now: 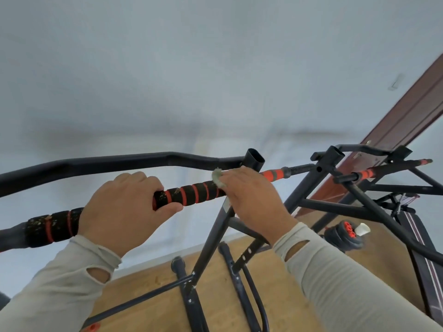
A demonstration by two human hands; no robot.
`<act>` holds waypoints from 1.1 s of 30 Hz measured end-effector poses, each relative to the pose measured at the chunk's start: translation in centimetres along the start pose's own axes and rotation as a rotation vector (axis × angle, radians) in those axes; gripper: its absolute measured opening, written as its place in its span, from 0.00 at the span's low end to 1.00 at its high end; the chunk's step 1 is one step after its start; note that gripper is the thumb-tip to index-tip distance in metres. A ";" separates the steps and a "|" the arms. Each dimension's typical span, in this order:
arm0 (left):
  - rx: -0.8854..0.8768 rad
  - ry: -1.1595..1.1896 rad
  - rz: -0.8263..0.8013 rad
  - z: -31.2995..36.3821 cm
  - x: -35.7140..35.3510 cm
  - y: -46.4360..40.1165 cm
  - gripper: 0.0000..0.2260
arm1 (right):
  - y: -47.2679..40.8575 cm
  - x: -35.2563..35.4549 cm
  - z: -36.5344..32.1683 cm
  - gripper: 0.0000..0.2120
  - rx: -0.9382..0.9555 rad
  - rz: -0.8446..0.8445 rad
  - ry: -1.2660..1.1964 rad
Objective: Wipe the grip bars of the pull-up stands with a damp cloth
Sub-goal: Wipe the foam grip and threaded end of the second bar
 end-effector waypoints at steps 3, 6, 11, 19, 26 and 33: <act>0.000 -0.002 -0.005 0.0 0.0 0.1 0.23 | 0.4 1.5 4.4 0.10 -0.216 -0.133 0.121; 0.001 -0.010 0.002 0.1 0.1 0.1 0.23 | 0.5 2.2 4.1 0.06 -0.378 -0.110 0.028; -0.010 -0.006 0.009 0.0 -0.1 0.0 0.22 | -1.1 0.7 -1.6 0.09 -0.543 0.038 -0.245; -0.032 0.013 0.056 -0.2 -0.2 -0.1 0.21 | -1.9 0.8 -4.1 0.02 0.045 0.029 -0.169; -0.013 -0.029 0.005 0.1 0.2 0.2 0.23 | -2.3 4.6 3.5 0.09 -0.245 -0.302 0.176; -0.006 -0.026 -0.003 0.0 0.1 0.2 0.22 | -2.6 2.3 -3.3 0.11 -0.372 -0.160 -0.469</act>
Point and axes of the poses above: each hand's wrist, its own y-axis away from the middle knuckle, its own x-axis out of the back of the hand, z = x × y, the point moved 1 cm from there along -y, towards the middle knuckle, and after that the axes turned 1 degree about z, right-handed, at the moved point
